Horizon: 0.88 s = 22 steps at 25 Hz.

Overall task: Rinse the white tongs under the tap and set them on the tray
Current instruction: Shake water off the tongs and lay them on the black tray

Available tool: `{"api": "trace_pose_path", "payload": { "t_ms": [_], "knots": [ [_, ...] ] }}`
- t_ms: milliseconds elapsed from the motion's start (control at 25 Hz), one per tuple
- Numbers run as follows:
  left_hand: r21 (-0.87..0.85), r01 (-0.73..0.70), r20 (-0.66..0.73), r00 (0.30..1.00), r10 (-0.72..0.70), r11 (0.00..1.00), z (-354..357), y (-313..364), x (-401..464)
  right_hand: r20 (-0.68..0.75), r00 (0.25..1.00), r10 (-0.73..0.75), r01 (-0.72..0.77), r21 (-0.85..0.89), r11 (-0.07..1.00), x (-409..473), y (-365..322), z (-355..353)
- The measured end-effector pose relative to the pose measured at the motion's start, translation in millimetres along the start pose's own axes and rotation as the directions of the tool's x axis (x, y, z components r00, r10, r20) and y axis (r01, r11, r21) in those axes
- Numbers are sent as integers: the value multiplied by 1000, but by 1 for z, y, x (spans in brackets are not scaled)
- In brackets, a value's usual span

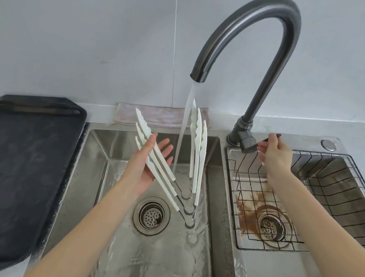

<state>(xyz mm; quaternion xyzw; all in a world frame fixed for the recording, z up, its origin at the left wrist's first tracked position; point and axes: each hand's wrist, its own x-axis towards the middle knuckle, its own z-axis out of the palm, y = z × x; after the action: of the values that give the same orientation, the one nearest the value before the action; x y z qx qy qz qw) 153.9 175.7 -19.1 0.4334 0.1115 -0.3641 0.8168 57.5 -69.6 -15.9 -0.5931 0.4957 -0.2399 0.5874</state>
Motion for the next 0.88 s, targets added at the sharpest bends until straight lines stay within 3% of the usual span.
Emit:
{"api": "trace_pose_path", "payload": {
  "t_ms": [240,320,400,520,600,680,720,880],
  "knots": [
    [11,-3,8,1000,2,1000,0,2,-2,-40,997,-67,58,-177,983,11,-9,4],
    [26,-16,14,1000,15,1000,-2,4,-5,-52,999,-16,9,-130,991,4,-14,4],
    [45,-27,20,999,26,999,-4,6,-8,-18,995,101,-100,29,995,-13,-18,12],
    [51,-37,39,999,35,998,-6,6,-13,272,952,142,-191,163,968,-64,-16,35],
    [52,-38,56,998,35,998,-7,7,-16,496,861,107,-167,77,983,-97,-5,48],
    [66,-44,85,996,38,997,-7,9,-20,626,773,108,-123,-19,992,-121,8,56],
    [79,-48,97,994,40,996,-7,10,-21,632,769,96,-117,-9,993,-125,13,59],
    [86,-106,115,989,96,991,-7,10,-22,465,883,61,-145,147,979,-127,15,71]
  ]
}}
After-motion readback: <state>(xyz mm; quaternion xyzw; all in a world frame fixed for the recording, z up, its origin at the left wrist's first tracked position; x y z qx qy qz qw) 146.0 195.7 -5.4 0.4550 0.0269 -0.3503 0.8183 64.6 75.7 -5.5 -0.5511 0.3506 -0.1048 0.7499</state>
